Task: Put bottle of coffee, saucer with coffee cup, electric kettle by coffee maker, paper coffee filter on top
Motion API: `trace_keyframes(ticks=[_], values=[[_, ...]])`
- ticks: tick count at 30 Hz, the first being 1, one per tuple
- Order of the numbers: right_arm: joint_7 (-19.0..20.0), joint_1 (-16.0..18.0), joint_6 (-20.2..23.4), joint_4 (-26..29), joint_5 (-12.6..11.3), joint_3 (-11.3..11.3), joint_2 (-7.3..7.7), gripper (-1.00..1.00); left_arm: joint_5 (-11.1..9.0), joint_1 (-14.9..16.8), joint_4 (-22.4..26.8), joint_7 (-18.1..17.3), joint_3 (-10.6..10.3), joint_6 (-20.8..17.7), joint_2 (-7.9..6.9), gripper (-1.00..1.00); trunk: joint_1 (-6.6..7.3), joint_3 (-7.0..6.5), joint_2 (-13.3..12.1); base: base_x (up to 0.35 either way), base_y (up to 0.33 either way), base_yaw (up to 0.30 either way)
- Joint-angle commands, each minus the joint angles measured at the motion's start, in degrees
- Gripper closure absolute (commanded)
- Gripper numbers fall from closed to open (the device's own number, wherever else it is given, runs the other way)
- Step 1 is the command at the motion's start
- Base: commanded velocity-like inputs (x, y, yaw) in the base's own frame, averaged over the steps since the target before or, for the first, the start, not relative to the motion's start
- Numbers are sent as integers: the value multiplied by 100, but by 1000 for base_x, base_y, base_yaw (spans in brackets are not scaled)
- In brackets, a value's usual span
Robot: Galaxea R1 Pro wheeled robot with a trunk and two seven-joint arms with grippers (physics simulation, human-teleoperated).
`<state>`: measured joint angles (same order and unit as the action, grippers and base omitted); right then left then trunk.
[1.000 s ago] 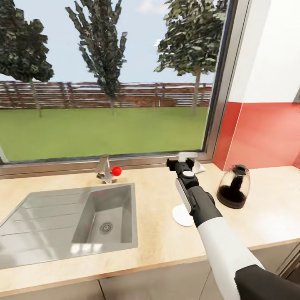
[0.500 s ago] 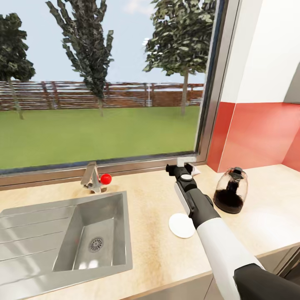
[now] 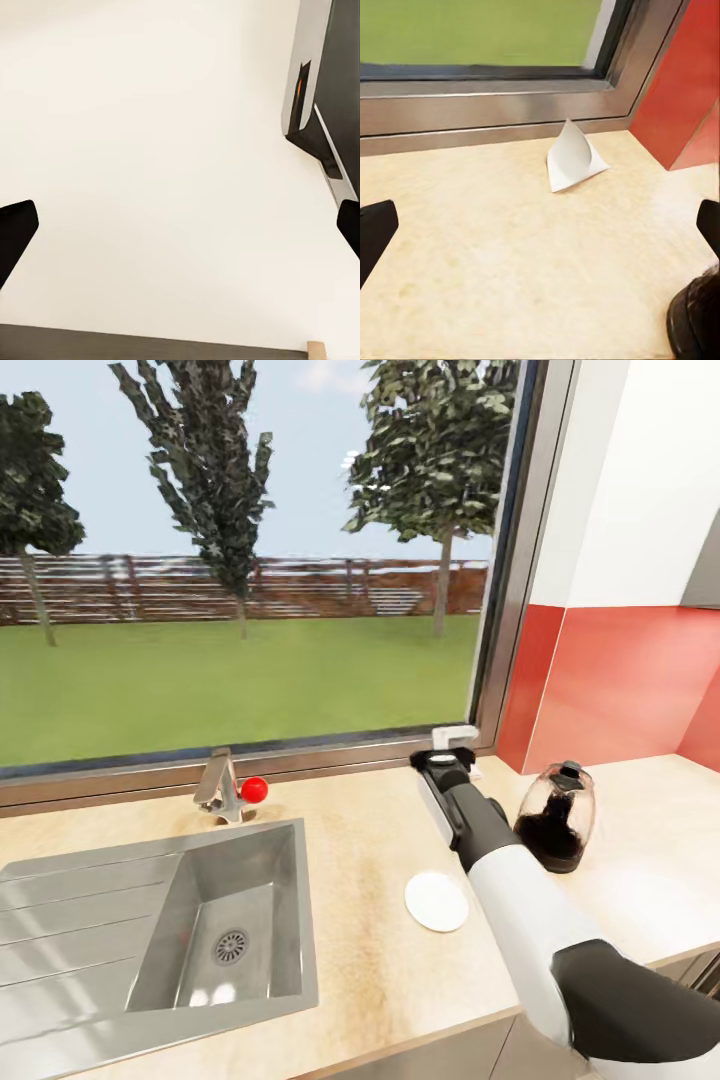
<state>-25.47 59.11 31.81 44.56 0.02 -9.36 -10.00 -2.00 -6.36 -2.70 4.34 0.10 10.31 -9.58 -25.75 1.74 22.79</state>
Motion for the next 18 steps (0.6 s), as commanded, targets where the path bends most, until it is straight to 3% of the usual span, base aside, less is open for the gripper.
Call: trace_keyframes(ticks=[1, 4, 8, 10, 14, 18], values=[[-59, 125, 63, -256, -2, -9, 0, -100, -20, 4, -11, 5, -1, 33, 0, -100, -4, 12, 13, 0, 0, 0], [-122, 347, 87, -768, -5, 3, 0, -100, -20, 3, -11, 5, -1, 33, 5, -100, -4, 12, 13, 0, 0, 0], [-140, 713, 65, -987, -2, 30, 0, -100, -20, -12, -11, 5, -1, 35, 9, -100, -4, 12, 13, 0, 0, 0], [-142, 898, -347, -1411, -2, 37, 0, -100, -20, -78, -8, -2, -1, 40, 8, -100, -4, 12, 13, 0, 0, 0], [-140, 1006, -915, -1648, -2, 37, 14, -100, -20, -107, -9, 1, -1, 41, 9, -100, -4, 12, 13, 0, 0, 0], [-124, 1005, -1024, -1693, -11, 10, 268, -100, -20, -111, -11, 5, -1, 34, 17, -100, -4, 12, 13, 8, 0, 0]])
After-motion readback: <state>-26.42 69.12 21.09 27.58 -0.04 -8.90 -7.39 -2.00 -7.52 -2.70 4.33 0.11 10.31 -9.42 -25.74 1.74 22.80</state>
